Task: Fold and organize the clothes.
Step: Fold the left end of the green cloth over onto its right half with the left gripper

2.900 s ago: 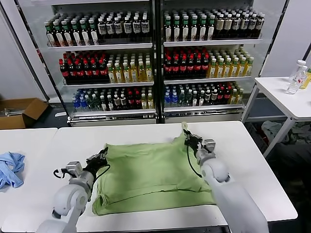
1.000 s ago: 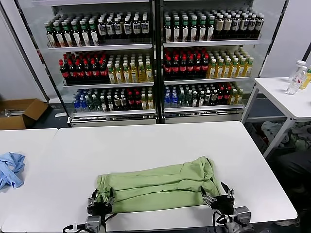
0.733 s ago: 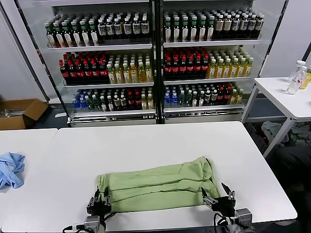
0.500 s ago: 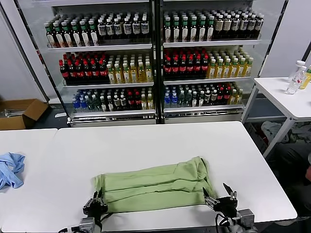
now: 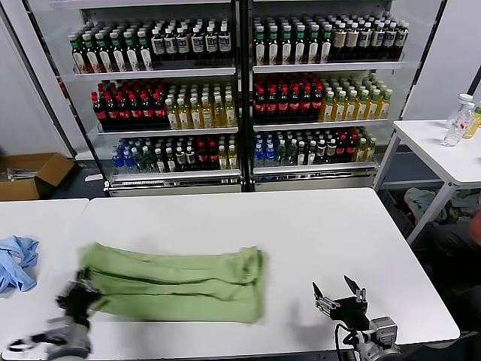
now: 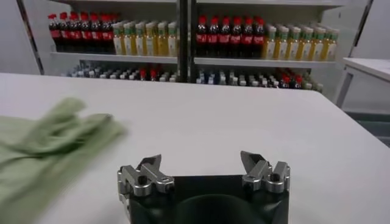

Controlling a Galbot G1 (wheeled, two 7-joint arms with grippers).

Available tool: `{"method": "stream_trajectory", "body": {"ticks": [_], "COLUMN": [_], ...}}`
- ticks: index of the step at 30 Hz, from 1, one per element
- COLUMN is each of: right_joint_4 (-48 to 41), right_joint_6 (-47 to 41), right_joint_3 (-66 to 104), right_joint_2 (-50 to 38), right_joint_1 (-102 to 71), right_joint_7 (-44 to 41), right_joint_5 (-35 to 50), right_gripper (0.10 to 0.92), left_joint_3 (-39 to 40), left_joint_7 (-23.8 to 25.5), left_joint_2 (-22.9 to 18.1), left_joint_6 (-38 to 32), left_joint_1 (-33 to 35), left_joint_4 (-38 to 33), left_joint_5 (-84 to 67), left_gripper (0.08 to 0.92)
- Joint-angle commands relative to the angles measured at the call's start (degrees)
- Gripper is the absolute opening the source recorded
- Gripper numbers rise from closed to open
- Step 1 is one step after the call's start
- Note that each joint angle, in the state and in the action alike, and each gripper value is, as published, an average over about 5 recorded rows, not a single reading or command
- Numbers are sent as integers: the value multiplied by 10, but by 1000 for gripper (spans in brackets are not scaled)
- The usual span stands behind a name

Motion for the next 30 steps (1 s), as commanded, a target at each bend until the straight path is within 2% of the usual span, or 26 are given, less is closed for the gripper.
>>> {"method": "stream_trajectory", "body": {"ticks": [1,6,12,19,25,28,30], "right_joint_4": [-2,-2,-2,-5,-7,-8,-10], "right_joint_6": [5,5,8,9,8,8,8], "right_joint_3": [1,4,12,15,15,16,18], "right_joint_2": [-2,-1,1,10,13,14,14], "right_joint_1": [6,5,0,0,2,2,2], "right_joint_7": [-4,-5,-7,-7,-8,-9,-9], "right_joint_5": [7,2,-3,-7,-10,-10,-10], "right_gripper": [823,823,823,823,823,823,823], "left_joint_3": [-32,125,242,324,358,355,347], "left_joint_7": [47,68,82,94,127,141,147], "left_joint_2": [-20,-87,-100,-87,-85,-81,-78], "left_joint_6": [120,132,130,112,84,76,79], "left_joint_1": [2,-1,-31,-69,-86,-77,-60], "left_joint_4": [-136,-167,-121,-20,54,40,0], "left_joint_5": [-384,-413,-348,-210,-59,-41,-58], "left_gripper": [114,114,114,114,132,198,258]}}
